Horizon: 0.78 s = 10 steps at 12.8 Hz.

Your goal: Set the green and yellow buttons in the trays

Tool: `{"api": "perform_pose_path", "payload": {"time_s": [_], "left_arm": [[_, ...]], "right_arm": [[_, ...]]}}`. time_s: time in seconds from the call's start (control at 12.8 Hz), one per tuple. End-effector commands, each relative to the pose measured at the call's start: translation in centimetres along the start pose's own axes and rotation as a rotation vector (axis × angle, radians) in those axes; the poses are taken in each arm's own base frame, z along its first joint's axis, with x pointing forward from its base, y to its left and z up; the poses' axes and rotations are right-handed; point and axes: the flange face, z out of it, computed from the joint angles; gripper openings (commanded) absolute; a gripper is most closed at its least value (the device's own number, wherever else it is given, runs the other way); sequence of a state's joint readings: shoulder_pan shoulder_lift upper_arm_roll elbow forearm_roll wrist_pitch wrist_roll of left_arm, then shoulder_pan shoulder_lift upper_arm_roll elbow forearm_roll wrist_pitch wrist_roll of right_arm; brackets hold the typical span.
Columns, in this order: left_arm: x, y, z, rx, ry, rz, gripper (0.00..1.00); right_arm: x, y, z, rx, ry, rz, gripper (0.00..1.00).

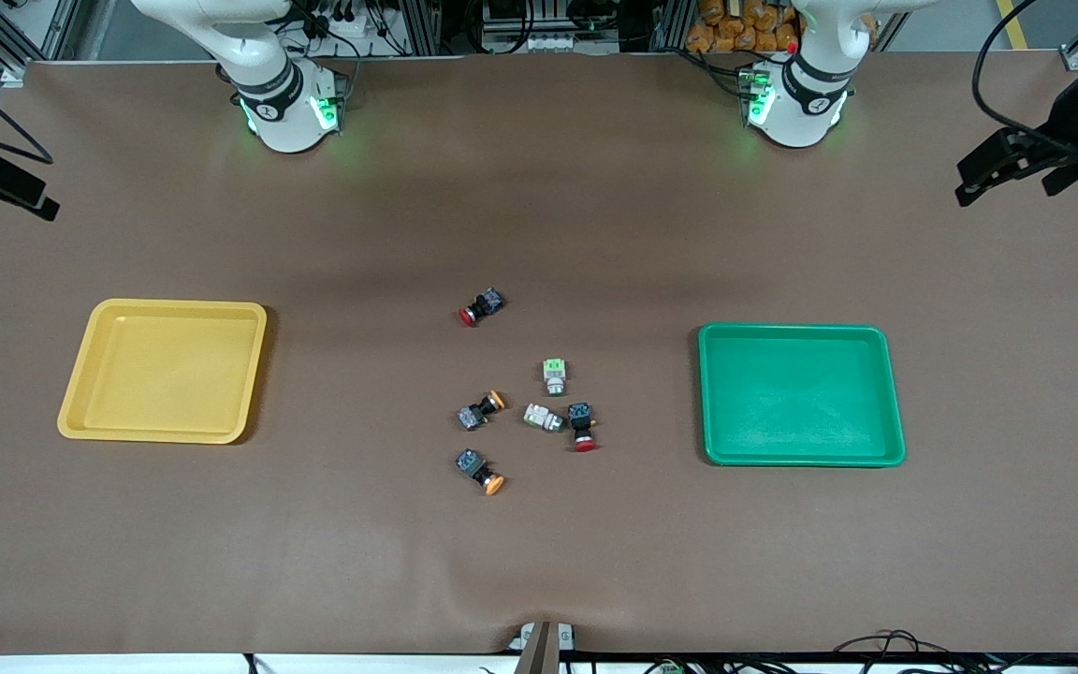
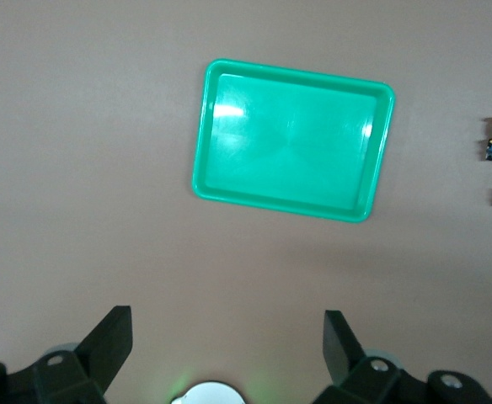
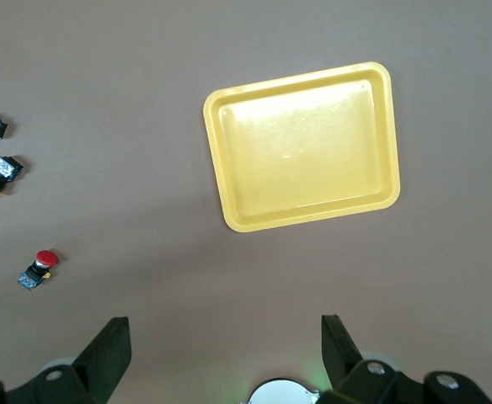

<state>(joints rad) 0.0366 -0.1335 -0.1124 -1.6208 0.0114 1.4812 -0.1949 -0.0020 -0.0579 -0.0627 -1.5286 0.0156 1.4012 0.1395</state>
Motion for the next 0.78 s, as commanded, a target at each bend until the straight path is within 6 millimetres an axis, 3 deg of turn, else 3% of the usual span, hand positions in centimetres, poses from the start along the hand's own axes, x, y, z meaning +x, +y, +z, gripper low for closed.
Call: {"api": "perform_pose_path", "payload": {"time_s": [0.0,0.7], "left_arm": [[0.43,0.30,-0.62,-0.006,-0.025,0.011,1.00],[0.67,-0.12,-0.17,-0.015,-0.047,-0.001,1.00]], "right_arm": [[-0.37,-0.04,-0.75,0.001,0.003,-0.014,1.00],[-0.33,-0.25,-0.07,0.041,-0.022,-0.077,1.00]]}}
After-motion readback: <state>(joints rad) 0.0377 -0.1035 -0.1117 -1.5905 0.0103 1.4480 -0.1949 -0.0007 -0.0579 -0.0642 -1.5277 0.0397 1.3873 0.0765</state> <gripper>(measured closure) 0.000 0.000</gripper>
